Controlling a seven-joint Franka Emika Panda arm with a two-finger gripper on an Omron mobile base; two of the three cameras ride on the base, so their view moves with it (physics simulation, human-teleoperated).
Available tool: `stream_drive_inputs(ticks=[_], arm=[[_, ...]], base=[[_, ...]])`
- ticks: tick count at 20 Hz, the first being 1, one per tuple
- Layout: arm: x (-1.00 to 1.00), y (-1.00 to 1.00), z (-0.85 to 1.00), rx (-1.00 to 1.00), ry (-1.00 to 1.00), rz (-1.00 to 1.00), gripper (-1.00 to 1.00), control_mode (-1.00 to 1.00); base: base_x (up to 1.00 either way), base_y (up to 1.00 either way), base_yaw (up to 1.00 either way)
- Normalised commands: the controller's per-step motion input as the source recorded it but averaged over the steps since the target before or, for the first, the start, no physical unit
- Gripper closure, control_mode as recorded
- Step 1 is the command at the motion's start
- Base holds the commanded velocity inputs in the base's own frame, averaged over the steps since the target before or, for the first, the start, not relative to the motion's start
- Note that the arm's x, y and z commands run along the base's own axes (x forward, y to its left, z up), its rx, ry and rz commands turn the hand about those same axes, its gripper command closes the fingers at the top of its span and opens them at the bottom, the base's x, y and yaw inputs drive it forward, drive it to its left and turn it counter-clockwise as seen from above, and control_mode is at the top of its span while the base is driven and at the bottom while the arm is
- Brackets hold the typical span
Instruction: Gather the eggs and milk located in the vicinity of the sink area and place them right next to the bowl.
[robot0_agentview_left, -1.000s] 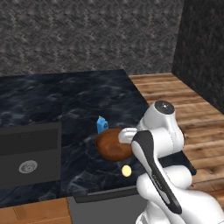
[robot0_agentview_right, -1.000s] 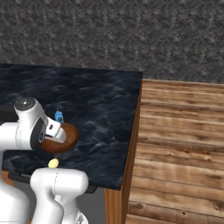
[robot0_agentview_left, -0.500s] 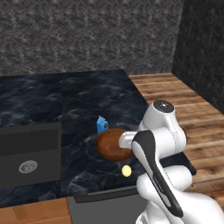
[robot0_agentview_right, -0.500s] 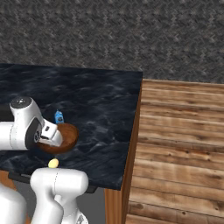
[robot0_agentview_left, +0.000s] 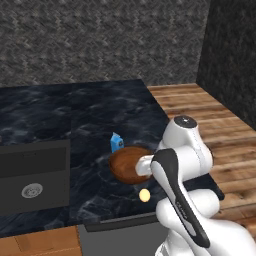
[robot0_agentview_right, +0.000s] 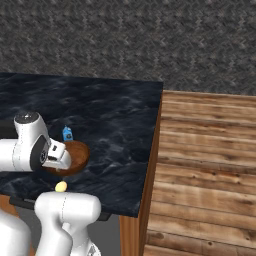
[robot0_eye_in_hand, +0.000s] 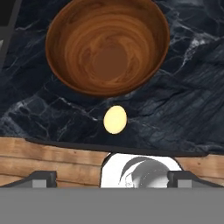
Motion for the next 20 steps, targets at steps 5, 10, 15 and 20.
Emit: stream_drive_inputs(ticks=[5, 10, 15, 20], arm=[[0.00, 0.00, -0.27, 0.00, -0.13, 0.02, -1.00, -1.00], [-0.03, 0.00, -0.33, 0.00, -0.22, 0.00, -1.00, -1.00], [-0.24, -0.01, -0.43, 0.00, -0.15, 0.00, -1.00, -1.00], [-0.13, -0.03, -0.36, 0.00, -0.03, 0.00, -1.00, -1.00]], base=[[0.00, 0.00, 0.00], [0.00, 0.00, 0.00], [0.00, 0.00, 0.00], [0.00, 0.00, 0.00]])
